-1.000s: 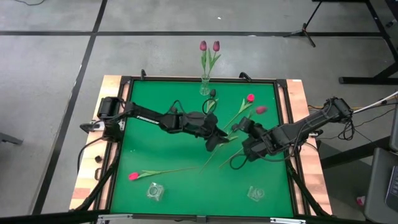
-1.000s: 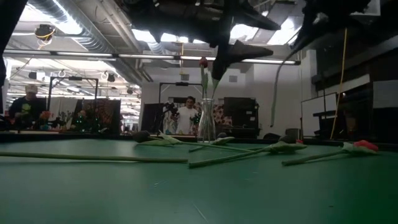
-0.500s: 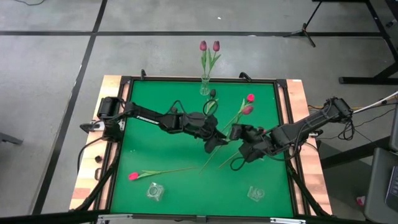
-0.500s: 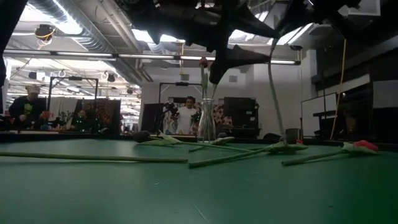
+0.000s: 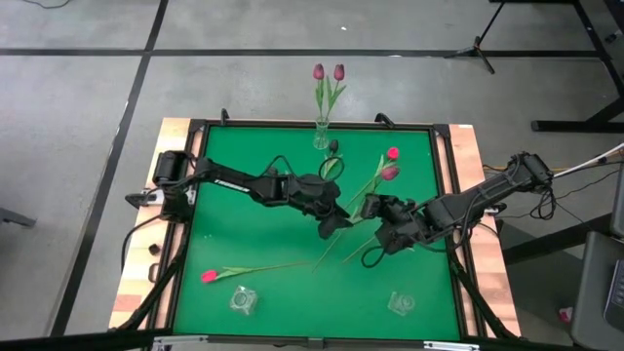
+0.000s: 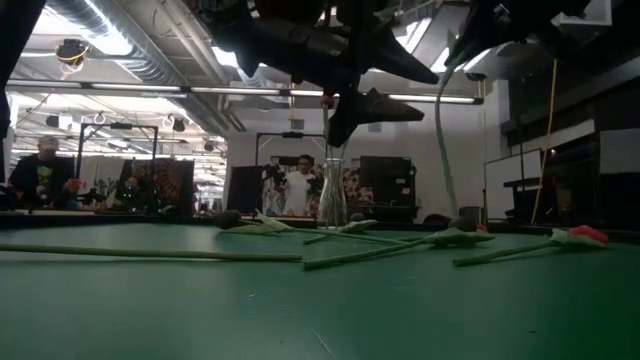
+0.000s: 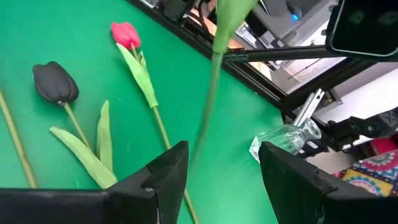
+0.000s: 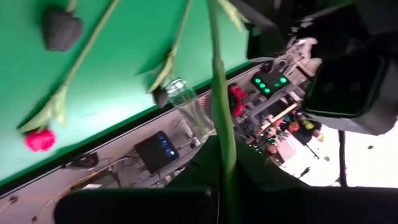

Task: Sort flowers into vase by color
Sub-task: Put the dark red tulip into the top transparent vase

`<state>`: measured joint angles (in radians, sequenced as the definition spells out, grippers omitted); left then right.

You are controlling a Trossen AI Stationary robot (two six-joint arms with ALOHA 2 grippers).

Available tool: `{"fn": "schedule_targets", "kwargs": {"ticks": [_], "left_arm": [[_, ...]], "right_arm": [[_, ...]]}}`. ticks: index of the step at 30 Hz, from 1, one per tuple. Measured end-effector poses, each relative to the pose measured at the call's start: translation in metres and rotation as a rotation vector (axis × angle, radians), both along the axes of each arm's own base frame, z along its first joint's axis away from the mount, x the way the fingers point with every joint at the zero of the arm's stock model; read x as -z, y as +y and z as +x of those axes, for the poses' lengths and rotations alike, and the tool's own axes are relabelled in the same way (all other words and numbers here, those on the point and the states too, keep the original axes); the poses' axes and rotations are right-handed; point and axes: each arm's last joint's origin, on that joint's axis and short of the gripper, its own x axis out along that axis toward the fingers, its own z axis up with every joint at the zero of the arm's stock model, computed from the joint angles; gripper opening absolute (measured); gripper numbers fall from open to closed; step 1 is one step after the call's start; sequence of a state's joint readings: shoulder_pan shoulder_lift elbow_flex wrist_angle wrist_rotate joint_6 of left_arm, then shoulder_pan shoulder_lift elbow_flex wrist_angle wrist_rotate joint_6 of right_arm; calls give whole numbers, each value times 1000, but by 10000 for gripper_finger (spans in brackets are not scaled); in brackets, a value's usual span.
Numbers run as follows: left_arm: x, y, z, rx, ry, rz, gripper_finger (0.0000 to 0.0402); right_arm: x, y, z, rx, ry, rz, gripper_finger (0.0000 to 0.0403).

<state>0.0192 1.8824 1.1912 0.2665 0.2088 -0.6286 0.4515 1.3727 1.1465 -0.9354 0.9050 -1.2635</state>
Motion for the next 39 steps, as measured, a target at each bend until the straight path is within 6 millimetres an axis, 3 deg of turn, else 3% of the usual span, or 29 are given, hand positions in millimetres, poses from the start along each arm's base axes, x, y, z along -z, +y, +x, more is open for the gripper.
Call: {"fn": "schedule_targets", "kwargs": {"ticks": [9, 18, 39], "left_arm": [[0, 9, 0, 6, 3, -7, 192], [-2, 2, 1, 45, -29, 8, 192], [-2, -10, 0, 96, -37, 34, 192]], "right_arm": [[0, 1, 1, -14, 2, 24, 19], [-4, 7, 10, -131, -5, 40, 19], [-6, 9, 14, -228, 28, -22, 19]]}}
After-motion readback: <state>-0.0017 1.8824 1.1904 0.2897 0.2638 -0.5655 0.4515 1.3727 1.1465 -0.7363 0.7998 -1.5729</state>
